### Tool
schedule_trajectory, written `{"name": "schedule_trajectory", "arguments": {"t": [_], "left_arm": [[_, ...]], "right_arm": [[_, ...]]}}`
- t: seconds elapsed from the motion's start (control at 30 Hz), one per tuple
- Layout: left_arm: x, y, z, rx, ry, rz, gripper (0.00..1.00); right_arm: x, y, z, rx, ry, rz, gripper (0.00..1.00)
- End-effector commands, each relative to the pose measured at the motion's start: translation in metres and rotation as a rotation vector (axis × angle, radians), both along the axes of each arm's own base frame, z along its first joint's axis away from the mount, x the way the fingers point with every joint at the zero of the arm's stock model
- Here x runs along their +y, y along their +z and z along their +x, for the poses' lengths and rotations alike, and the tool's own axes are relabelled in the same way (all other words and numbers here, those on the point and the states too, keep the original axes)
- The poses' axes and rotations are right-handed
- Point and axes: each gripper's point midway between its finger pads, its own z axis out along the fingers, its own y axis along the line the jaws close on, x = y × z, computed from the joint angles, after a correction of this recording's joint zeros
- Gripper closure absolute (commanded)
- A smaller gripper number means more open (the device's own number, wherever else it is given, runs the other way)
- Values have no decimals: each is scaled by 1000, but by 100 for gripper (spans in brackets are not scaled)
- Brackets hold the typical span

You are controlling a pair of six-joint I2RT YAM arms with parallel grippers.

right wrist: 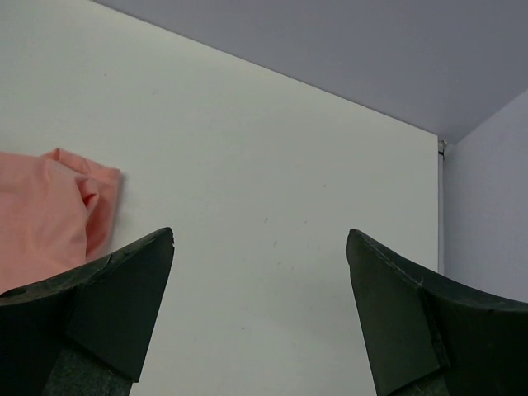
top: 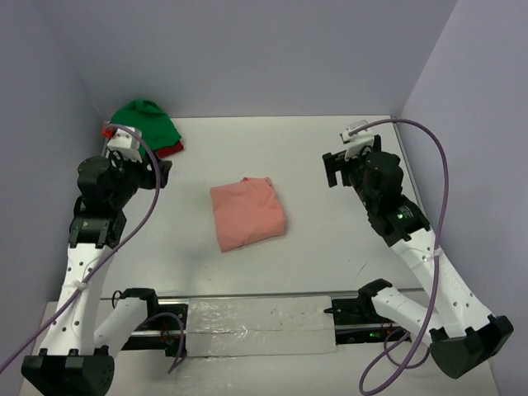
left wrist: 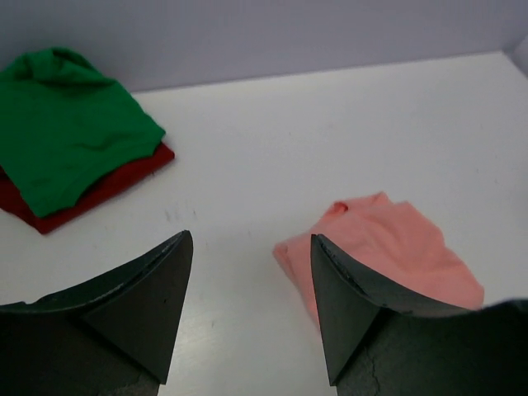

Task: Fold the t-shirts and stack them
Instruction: Put the neatly folded tshirt into the corner of the board with the left arm

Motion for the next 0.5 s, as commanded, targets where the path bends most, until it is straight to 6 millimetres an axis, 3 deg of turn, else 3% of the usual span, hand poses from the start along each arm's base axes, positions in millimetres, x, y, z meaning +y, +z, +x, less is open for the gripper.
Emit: {"name": "schedule_trajectory", "arguments": {"t": [0.0, 0.03, 0.07, 0.13, 0.17, 0.2, 0.23, 0.27, 0.4, 0.43, 0.47], "left_arm": [[6, 84, 26, -226, 144, -85, 32], [9, 73, 44, -189, 204, -69, 33], [-8, 77, 47, -191, 175, -41, 34], [-22, 60, 62, -157, 221, 28, 35], [-60, 50, 55, -165, 120, 111, 35], [-63, 46, 58, -196, 159, 211, 34], [-81, 37, 53, -199, 118, 249, 34], [-116, 17, 39, -187, 6, 298, 34], [-164, -45, 15, -157, -105, 492, 33], [-179, -71, 3, -128, -163, 548, 33], [-190, -85, -6, -102, -231, 554, 33]], "right_arm": [[-11, 37, -9, -111, -28, 108, 9], [-14, 38, -10, -115, -34, 115, 9], [-17, 36, -12, -116, -31, 115, 9], [-20, 34, -14, -115, -37, 120, 8], [-24, 30, -14, -115, -49, 123, 9], [-30, 30, -13, -120, -67, 119, 9], [-33, 29, -13, -119, -79, 119, 9], [-38, 27, -13, -118, -99, 116, 9], [-44, 20, -13, -102, -107, 116, 8], [-46, 19, -12, -99, -116, 113, 8], [-49, 20, -12, -102, -125, 113, 8]]}}
